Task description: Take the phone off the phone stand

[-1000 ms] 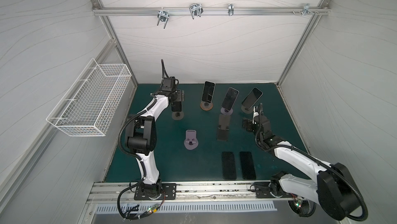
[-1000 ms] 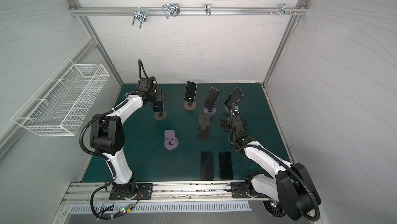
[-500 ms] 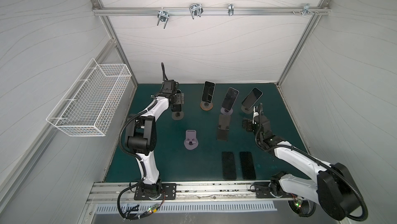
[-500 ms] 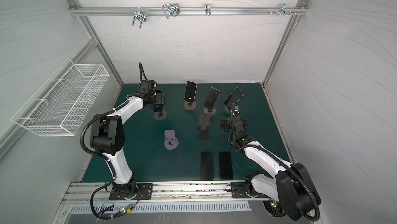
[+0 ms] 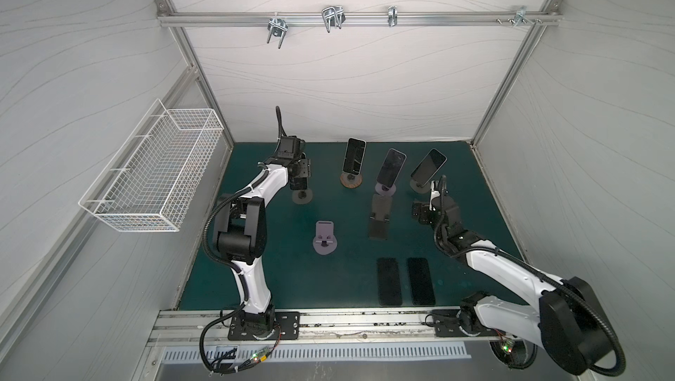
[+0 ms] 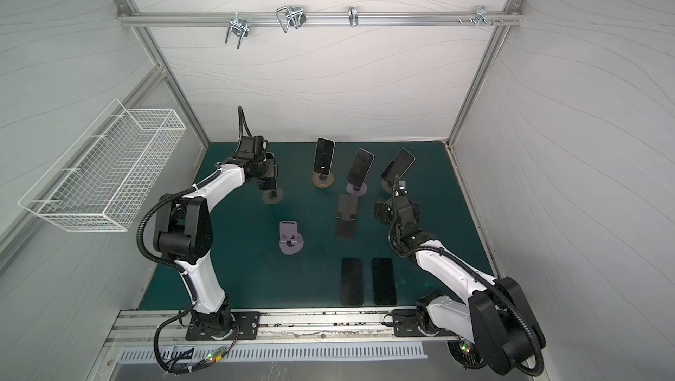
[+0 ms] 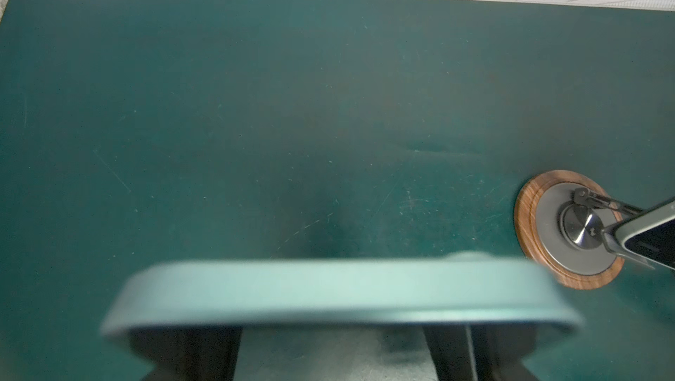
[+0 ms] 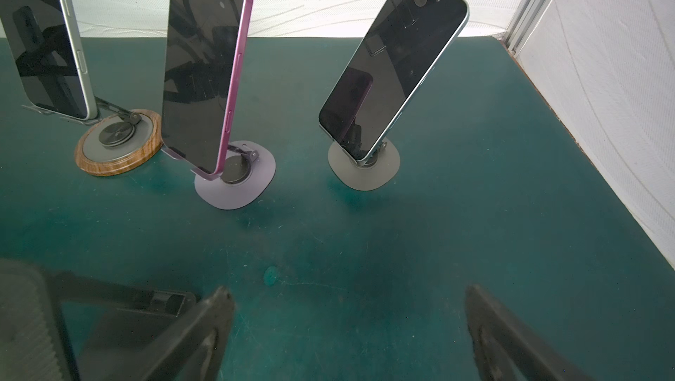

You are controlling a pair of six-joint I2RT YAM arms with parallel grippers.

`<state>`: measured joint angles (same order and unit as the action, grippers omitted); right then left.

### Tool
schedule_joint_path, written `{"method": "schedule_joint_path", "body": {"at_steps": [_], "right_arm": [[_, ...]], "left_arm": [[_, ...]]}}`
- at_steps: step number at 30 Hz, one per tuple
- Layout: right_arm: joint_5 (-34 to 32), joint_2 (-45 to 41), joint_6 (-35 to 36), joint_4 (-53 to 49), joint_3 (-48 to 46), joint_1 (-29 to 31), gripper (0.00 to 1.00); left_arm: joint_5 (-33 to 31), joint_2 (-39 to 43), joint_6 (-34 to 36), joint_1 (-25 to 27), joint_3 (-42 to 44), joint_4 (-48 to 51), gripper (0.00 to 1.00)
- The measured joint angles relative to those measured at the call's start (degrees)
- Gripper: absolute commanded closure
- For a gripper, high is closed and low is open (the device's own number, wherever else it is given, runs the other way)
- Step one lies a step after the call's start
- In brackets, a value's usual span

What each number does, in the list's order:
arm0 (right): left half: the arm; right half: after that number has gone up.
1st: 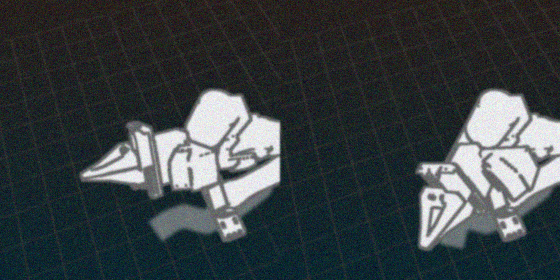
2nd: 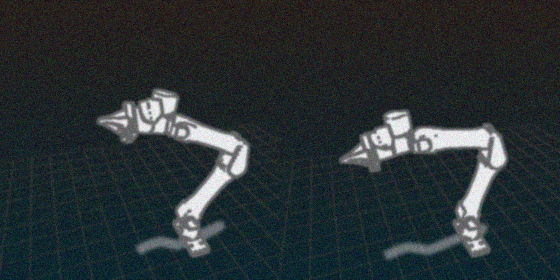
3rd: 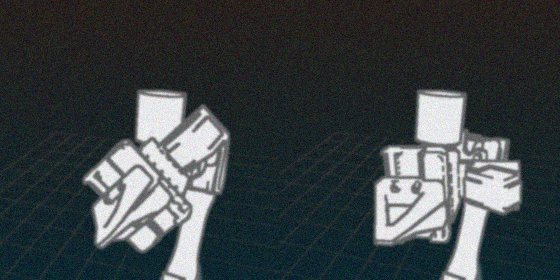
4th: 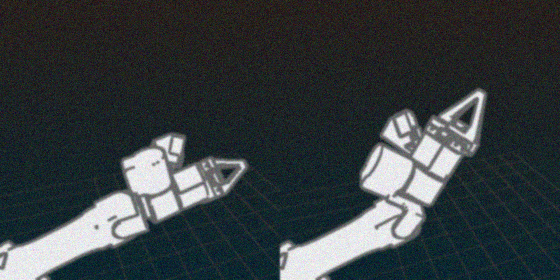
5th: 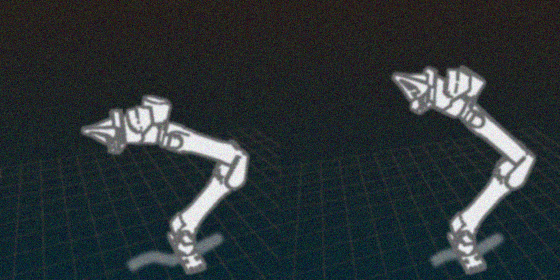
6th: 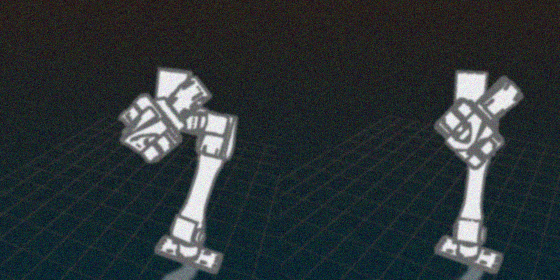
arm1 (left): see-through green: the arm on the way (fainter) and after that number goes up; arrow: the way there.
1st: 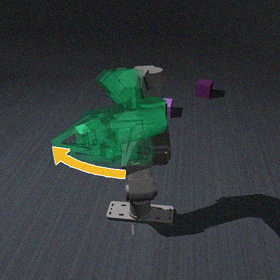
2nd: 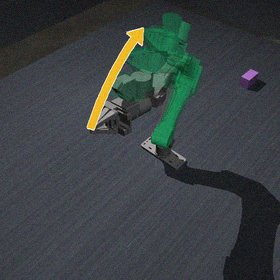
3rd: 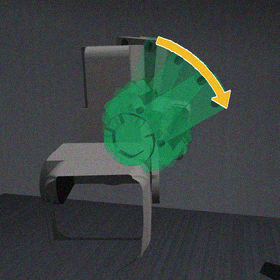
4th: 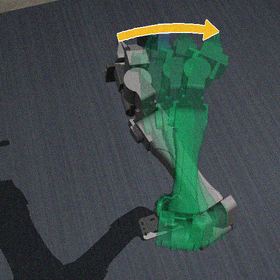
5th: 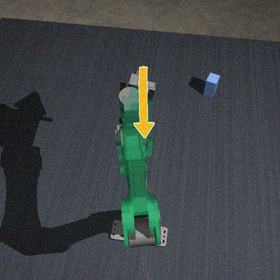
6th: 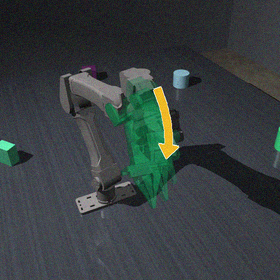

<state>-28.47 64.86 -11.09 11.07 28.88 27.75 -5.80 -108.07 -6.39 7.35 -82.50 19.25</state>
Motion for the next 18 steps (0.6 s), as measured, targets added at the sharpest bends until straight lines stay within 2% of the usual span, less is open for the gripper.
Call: {"method": "schedule_joint_path", "body": {"at_steps": [18], "right_arm": [[0.04,0.04,0.00,0.00,0.00,0.00,0.01]], "left_arm": [[0.94,4.31,0.85,0.11,-0.20,4.20,0.37]]}}
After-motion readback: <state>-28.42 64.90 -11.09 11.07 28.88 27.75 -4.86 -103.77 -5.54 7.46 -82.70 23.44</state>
